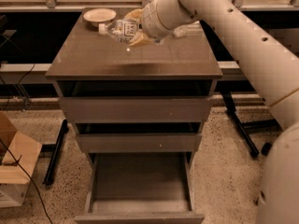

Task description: Pick blue plastic bottle from bottom drawer and place on counter

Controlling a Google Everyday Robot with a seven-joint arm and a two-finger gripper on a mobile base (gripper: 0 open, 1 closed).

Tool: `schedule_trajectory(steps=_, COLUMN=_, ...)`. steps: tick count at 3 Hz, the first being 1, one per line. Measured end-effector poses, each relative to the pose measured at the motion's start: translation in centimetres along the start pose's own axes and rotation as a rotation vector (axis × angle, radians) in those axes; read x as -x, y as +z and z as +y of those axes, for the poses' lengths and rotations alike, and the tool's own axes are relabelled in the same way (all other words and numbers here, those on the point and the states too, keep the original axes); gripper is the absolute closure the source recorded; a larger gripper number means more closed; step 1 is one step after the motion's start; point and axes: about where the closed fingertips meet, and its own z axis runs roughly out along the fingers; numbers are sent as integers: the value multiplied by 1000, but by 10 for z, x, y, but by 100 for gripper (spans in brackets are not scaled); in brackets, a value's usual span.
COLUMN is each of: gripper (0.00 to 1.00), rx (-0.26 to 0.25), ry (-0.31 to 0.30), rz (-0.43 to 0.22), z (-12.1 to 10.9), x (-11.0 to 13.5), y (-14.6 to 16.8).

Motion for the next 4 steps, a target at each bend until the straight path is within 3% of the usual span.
schedule_trajectory(steps=2, gripper=35, rx=66, ry=97, rz=-34, z=-5, x=-37, y=51)
schedule_trajectory(steps=3, gripper=12, rx=85, ry=217, rz=-86, z=2, x=-58, y=69)
schedule_trajectory(steps=4, gripper=0, rx=81, ry=346, rz=-154, z=10, x=-73, y=79)
